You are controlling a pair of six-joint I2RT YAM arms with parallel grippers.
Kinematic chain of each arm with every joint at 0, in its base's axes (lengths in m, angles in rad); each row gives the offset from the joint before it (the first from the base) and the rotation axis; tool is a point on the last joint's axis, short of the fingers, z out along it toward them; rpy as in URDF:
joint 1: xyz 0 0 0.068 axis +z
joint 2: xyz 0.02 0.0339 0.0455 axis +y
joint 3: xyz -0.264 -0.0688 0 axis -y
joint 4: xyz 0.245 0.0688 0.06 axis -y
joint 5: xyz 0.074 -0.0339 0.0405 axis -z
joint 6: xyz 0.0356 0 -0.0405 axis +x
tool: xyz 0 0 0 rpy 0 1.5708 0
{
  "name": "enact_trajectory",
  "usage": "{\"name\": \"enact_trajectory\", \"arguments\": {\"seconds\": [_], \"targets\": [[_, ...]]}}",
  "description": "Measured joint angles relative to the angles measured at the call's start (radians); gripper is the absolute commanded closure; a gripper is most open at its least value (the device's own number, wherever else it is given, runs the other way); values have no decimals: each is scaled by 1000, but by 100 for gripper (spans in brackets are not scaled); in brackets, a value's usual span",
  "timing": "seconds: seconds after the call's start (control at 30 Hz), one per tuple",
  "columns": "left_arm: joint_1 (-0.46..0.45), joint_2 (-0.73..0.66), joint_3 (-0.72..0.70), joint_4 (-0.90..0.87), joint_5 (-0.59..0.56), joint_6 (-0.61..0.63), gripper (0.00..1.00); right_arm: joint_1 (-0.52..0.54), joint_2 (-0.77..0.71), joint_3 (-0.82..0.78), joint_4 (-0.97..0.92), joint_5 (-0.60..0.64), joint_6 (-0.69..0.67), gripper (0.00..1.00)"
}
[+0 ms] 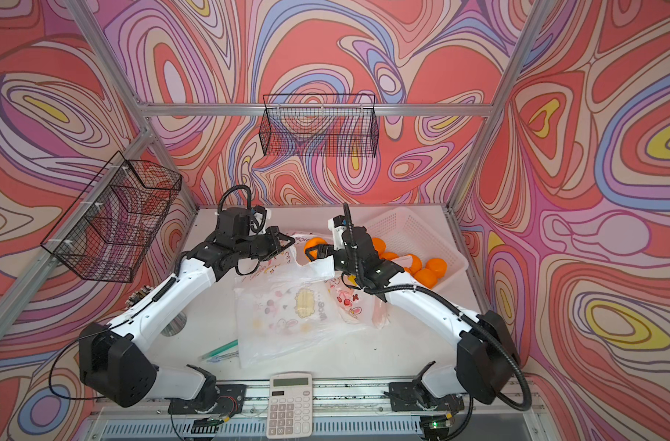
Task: Place the oranges into plastic bags & tie knots
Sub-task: Place the orange in the plastic bag.
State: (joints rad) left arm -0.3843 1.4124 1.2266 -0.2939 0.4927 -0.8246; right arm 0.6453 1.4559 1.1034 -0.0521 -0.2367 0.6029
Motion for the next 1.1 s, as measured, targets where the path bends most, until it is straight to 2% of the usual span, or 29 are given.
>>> {"name": "enact_trajectory", "arguments": {"seconds": [0.1, 0.2, 0.47, 0.53, 0.7, 0.8, 0.97, 1.1], "targets": [[0, -2, -4, 0, 1, -8, 100, 2, 56, 23, 10, 19, -4, 21], [2, -3, -8, 0, 1, -19, 100, 2, 87, 26, -8, 46, -11, 17], [12, -4, -10, 0, 1, -22, 100, 2, 77, 46, -71, 100, -37, 18], [12, -4, -11, 0, 2, -21, 100, 2, 61, 46, -86, 107, -43, 21], [12, -4, -13, 0, 5, -21, 100, 2, 6, 46, -109, 119, -47, 35], [12, -4, -14, 0, 5, -18, 100, 2, -36, 48, -124, 119, -51, 39], [12, -4, -15, 0, 5, -18, 100, 2, -85, 93, -143, 105, -60, 37], [13, -4, -15, 0, 3, -18, 100, 1, -113, 158, -201, 142, -102, 29]]}}
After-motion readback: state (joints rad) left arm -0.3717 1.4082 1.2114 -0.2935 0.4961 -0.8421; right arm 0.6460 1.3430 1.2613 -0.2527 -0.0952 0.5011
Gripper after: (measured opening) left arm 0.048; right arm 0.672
